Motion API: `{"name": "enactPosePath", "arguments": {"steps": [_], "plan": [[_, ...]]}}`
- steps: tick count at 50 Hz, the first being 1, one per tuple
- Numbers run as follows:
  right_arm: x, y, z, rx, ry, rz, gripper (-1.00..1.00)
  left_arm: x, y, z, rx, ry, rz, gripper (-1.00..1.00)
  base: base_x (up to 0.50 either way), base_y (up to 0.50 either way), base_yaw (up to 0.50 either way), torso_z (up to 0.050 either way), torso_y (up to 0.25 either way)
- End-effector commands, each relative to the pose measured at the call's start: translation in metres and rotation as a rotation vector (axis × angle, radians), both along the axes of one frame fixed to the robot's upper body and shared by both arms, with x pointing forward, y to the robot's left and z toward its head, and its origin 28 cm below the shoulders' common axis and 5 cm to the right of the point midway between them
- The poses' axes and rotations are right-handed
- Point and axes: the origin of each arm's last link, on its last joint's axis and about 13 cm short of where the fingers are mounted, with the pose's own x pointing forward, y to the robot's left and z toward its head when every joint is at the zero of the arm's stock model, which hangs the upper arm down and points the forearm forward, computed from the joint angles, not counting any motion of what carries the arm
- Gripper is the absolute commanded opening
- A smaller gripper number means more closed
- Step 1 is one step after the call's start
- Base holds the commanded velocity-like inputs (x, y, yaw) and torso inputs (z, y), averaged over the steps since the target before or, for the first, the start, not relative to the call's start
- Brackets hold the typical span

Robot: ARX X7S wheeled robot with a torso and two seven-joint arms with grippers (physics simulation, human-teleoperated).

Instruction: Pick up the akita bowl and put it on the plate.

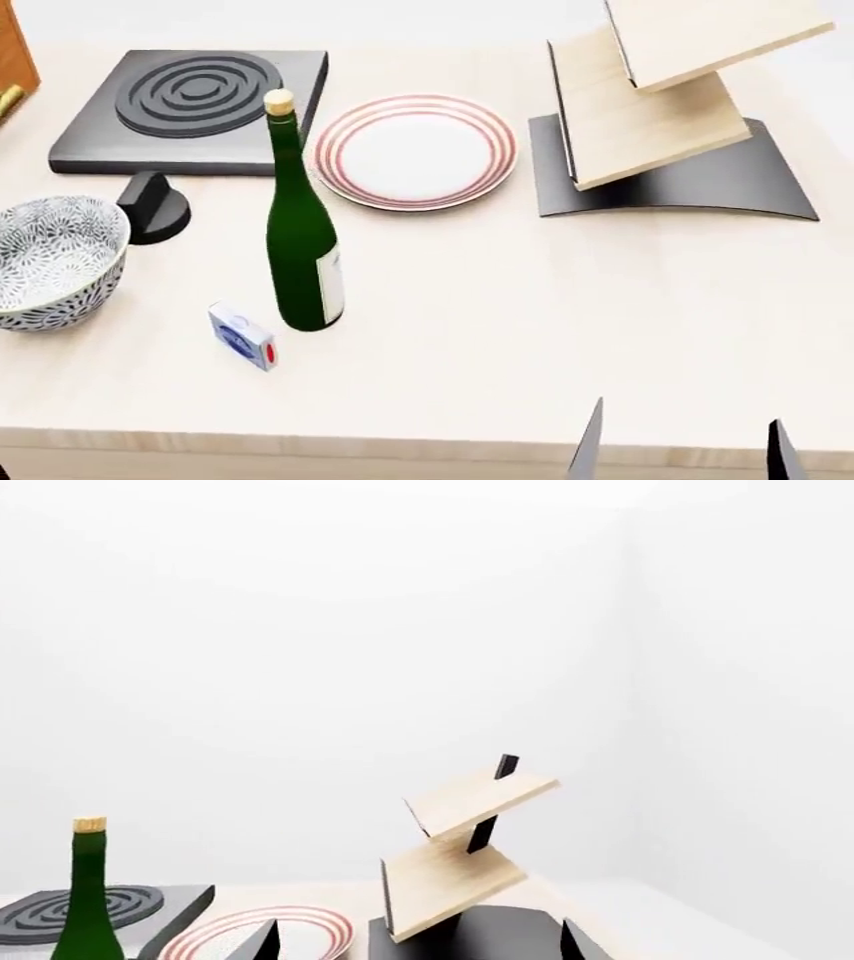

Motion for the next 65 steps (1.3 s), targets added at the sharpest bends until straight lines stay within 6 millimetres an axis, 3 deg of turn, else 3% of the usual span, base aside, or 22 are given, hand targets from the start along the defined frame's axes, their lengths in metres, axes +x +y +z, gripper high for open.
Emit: {"name": "enactPosePath", "arguments": {"steps": [1,65], "plan": [[-0.0013,0.0025,0.0002,-0.008,-0.011,0.02,1.0,0.0001,-0.0009,-0.0006,0.004,0.001,-0.004,1.0,0.2,-0.09,0.0,0.0,0.0],[-0.0005,0.0086,-0.0052,-0.084,-0.008,0.026,1.0,0.0014,-0.0029,-0.0028,0.006,0.001,-0.007,1.0,0.21,-0.03,0.0,0.0,0.0]]}}
